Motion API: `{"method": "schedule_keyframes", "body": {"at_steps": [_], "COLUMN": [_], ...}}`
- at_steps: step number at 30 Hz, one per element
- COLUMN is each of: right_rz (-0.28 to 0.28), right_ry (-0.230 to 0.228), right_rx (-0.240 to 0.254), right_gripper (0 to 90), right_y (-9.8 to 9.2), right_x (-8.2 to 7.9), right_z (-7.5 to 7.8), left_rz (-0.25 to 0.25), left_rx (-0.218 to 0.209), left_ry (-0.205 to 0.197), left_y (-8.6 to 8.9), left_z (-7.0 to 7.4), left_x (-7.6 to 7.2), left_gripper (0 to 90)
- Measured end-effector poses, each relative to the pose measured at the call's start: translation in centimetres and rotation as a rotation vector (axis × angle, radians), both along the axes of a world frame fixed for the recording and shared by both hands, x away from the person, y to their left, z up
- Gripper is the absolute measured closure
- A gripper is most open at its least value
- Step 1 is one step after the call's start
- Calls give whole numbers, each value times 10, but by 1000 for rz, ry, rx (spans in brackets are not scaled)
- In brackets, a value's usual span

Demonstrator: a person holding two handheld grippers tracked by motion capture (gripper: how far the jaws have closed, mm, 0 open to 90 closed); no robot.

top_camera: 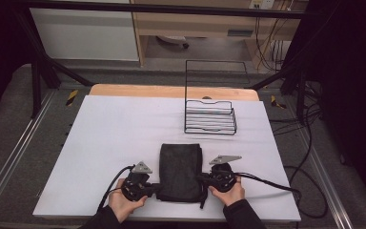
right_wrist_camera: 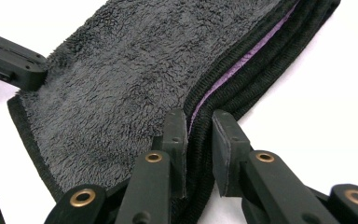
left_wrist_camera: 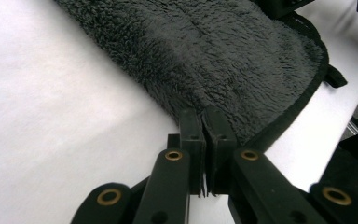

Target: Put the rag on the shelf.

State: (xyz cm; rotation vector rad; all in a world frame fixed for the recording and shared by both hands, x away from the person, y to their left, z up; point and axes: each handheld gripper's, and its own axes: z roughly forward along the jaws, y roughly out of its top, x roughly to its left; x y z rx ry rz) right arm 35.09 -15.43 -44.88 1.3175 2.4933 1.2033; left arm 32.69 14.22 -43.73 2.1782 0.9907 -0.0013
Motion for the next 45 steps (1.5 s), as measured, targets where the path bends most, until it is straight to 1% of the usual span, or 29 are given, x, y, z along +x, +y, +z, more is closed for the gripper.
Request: {"method": "schedule_keyframes", "body": {"at_steps": [2,5,7,9,10,12,13,14,15,16,17,19,22,25,28,29,31,33,35,37,39,41,45], "right_rz": [5,19,28,35,33,27,26,29,34,34,34,31,19,8,-2,-7,-15,-24,-25,-25,-20,-19,-19], "right_ry": [-11,-13,-7,-18,-17,-22,-30,-56,-70,-70,-76,-102,-134,-161,-184,-180,-179,-172,-173,-160,-157,-157,-163], "right_rx": [2,4,7,3,2,-8,-13,-27,-25,-25,-24,-16,16,38,27,29,37,51,60,58,51,51,49], "right_gripper": [778,779,778,776,770,747,723,666,637,637,599,538,411,303,199,171,139,118,96,90,84,80,73], "right_y": [3,8,11,14,13,13,13,12,11,11,10,6,1,-4,-9,-10,-14,-18,-21,-23,-23,-24,-24], "right_x": [-1,-2,-3,-4,-4,-5,-6,-7,-7,-7,-7,-7,-5,-2,1,2,4,5,6,6,6,6,6], "right_z": [1,2,2,2,2,1,1,0,0,0,1,2,6,10,13,14,15,15,15,16,16,16,16], "left_rz": [-2,-6,-5,-7,-15,-21,-27,-28,-21,-19,-8,5,18,16,13,16,16,16,6,5,10,29,66], "left_rx": [5,6,9,14,21,35,44,51,52,57,54,57,58,50,51,53,54,56,63,69,72,72,88], "left_ry": [-3,-9,-10,-16,-21,-46,-57,-71,-82,-87,-96,-108,-139,-177,-192,-198,-195,-191,-184,-180,-181,-186,-200], "left_y": [4,11,14,14,14,12,12,12,13,14,16,19,24,28,31,32,32,31,30,29,29,30,29], "left_z": [3,5,6,4,3,1,1,2,2,3,3,5,9,13,16,16,17,17,18,20,22,25,30], "left_x": [-2,-5,-7,-7,-7,-8,-8,-8,-8,-7,-6,-4,1,6,11,13,16,20,25,30,36,44,61], "left_gripper": [875,875,875,873,870,853,832,753,709,709,671,584,492,397,326,307,273,216,154,122,104,99,99]}}
